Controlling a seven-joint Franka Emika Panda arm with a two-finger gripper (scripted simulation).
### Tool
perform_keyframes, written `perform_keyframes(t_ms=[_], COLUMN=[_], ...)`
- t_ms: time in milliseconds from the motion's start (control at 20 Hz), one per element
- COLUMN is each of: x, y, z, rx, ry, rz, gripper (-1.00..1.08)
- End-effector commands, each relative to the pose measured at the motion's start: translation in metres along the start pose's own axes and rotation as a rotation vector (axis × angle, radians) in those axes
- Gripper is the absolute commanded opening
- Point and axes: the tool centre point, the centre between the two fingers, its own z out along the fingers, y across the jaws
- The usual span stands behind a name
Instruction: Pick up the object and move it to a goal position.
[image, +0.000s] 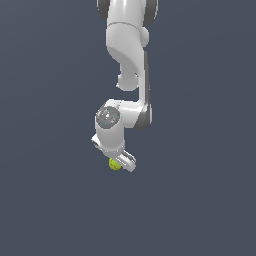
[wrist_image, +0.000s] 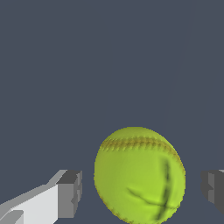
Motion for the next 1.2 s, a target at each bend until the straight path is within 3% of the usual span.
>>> perform_keyframes(t_ms=[0, 250, 300, 1150], x=[0.0, 0.001, 0.001, -0.003], y=[0.0, 0.0, 0.0, 0.0], z=[0.011, 0.016, 0.016, 0.004], rx=[0.0, 0.0, 0.0, 0.0], ry=[0.0, 0.0, 0.0, 0.0], rz=[0.001, 0.002, 0.002, 0.001], gripper=[1.0, 1.0, -1.0, -1.0])
